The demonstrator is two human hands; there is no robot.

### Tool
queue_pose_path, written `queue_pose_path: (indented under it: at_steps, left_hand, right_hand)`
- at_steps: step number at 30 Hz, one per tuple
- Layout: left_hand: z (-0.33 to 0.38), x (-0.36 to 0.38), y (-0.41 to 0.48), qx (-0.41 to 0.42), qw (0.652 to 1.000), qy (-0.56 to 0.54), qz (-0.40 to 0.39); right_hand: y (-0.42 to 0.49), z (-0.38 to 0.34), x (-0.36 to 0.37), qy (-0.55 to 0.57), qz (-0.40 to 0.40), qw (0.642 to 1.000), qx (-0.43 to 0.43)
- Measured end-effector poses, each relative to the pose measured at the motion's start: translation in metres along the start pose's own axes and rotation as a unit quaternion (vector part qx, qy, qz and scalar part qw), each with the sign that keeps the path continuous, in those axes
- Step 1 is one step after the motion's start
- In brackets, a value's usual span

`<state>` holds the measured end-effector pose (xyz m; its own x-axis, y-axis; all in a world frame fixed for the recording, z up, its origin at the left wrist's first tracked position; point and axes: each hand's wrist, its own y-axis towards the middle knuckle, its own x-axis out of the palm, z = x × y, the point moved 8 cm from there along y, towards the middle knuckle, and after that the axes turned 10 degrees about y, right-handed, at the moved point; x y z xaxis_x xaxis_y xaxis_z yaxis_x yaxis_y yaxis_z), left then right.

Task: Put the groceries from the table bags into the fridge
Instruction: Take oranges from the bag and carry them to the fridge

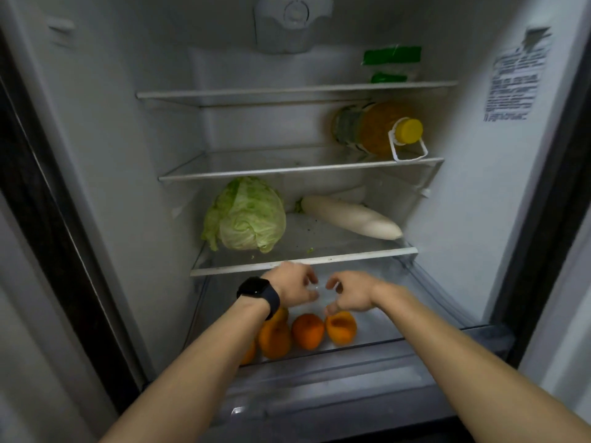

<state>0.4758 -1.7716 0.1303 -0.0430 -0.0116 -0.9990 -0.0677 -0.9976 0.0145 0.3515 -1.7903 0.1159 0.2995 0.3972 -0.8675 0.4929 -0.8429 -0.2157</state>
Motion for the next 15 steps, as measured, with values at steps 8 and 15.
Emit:
queue_pose_path:
  at_steps: [8,15]
  left_hand:
    - [-0.008,-0.027,-0.018,-0.041,0.994,0.037,0.095]
    - [-0.025,0.005,-0.029,-0.09,0.995,0.047,-0.007]
  right_hand:
    - [-0.111,-0.007,-0.021,0.172,0.296,0.922,-0.181]
    - [-0.178,-0.001,0.04,0.006,0.466,0.859,-0.214]
